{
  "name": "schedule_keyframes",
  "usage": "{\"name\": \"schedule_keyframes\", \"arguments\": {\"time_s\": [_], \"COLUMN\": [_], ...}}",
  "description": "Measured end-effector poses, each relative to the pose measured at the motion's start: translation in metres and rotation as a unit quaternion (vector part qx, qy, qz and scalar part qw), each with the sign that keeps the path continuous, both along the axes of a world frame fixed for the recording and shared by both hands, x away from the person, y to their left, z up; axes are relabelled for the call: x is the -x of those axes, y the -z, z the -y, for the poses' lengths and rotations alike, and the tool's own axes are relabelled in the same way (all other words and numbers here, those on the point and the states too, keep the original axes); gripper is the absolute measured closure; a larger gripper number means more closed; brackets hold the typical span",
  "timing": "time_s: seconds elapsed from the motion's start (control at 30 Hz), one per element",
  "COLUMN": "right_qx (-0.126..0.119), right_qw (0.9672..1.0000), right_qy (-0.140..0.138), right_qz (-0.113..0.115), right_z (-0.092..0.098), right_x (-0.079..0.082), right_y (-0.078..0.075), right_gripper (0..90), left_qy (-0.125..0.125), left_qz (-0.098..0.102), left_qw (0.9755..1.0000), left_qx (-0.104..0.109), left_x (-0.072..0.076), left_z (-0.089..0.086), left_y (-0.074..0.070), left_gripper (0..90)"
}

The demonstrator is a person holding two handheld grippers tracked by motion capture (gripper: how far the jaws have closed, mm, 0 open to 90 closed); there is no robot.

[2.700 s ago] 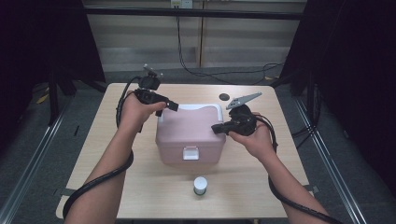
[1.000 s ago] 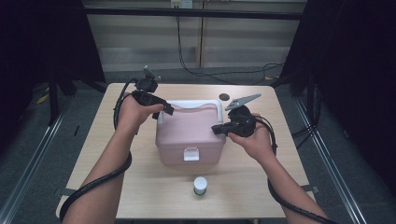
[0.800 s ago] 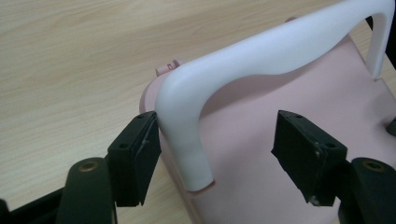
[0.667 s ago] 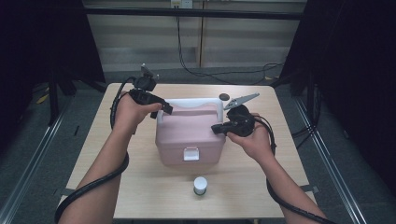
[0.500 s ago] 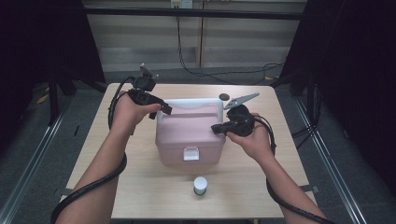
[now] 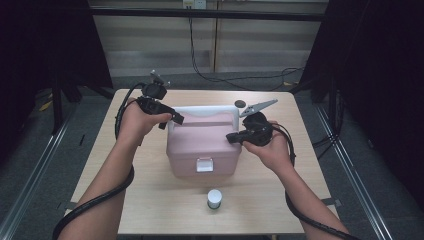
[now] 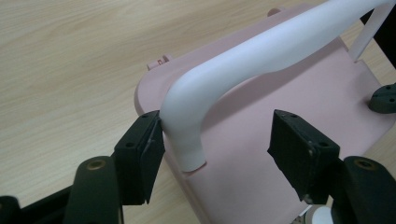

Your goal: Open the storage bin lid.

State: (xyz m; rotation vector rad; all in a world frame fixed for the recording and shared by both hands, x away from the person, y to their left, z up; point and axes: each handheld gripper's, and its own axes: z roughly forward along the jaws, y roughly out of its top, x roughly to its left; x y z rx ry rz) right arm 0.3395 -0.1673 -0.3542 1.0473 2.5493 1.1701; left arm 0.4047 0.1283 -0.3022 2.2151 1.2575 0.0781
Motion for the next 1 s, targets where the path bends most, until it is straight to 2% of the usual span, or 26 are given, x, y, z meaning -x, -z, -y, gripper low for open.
{"name": "schedule_keyframes", "arguments": {"time_s": [0.3, 0.6, 1.0], "right_qx": [0.000, -0.011, -0.004], "right_qw": [1.0000, 0.9999, 1.0000], "right_qy": [0.000, 0.003, 0.002], "right_qz": [0.003, -0.001, 0.002], "right_z": [0.000, 0.002, 0.001], "right_x": [0.000, 0.000, 0.001], "right_y": [0.000, 0.002, 0.001], "right_gripper": [90.0, 90.0, 90.0], "left_qy": [0.004, 0.009, 0.003], "left_qz": [-0.002, 0.004, 0.004], "left_qw": [1.0000, 0.9999, 1.0000], "left_qx": [0.000, -0.007, -0.007], "left_x": [0.007, 0.005, 0.002], "left_z": [-0.002, 0.000, 0.002], "left_y": [-0.006, -0.001, 0.005], "left_gripper": [38.0, 36.8, 34.9]}}
